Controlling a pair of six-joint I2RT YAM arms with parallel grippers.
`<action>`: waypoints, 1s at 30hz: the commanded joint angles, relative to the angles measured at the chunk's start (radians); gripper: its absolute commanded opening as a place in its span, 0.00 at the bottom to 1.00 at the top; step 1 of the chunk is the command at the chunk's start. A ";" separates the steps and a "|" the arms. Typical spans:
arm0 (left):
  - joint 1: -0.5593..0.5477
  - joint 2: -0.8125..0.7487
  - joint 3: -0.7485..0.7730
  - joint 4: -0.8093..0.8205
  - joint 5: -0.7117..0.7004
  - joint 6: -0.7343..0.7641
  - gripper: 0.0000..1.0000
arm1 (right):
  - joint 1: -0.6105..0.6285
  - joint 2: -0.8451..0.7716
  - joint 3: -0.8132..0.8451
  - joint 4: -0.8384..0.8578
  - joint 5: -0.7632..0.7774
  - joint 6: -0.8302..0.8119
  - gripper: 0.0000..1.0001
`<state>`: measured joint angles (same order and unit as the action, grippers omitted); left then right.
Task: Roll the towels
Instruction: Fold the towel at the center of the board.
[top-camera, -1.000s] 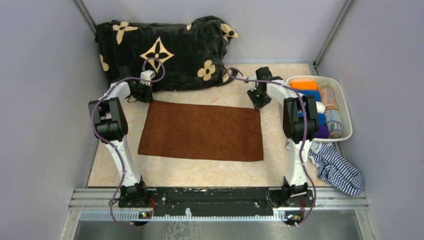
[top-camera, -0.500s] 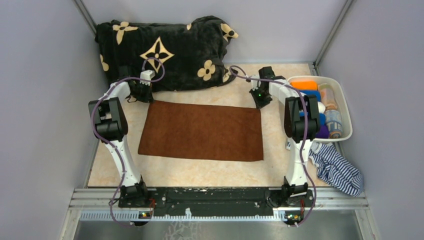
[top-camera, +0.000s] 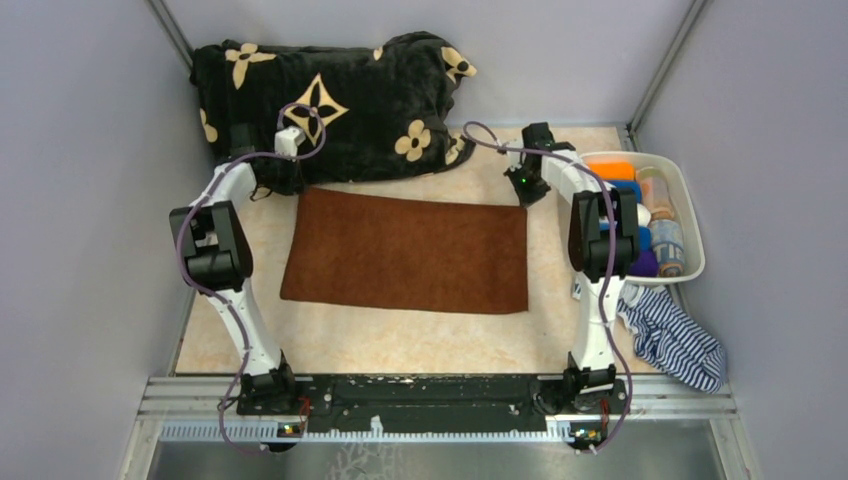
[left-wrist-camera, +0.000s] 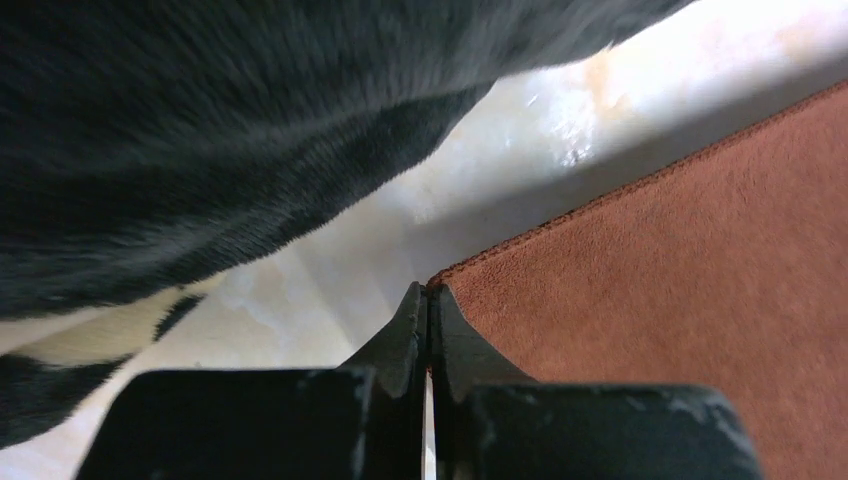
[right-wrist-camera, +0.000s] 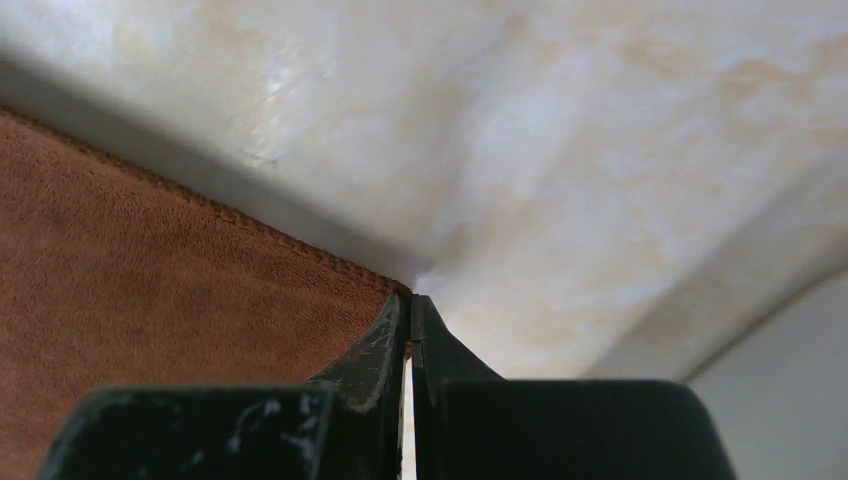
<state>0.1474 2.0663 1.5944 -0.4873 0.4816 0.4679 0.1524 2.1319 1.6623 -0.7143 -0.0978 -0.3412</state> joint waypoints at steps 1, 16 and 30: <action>0.001 -0.066 0.003 0.090 0.078 -0.021 0.00 | -0.032 -0.011 0.137 0.023 0.103 -0.059 0.00; 0.001 -0.161 -0.083 0.211 0.093 -0.001 0.00 | -0.028 -0.237 -0.027 0.132 0.097 -0.158 0.00; -0.001 -0.509 -0.525 0.418 0.114 0.071 0.00 | 0.073 -0.535 -0.346 0.118 0.140 -0.137 0.00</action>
<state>0.1463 1.6268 1.1610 -0.1730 0.5617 0.5293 0.1806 1.7023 1.3579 -0.6102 0.0090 -0.4889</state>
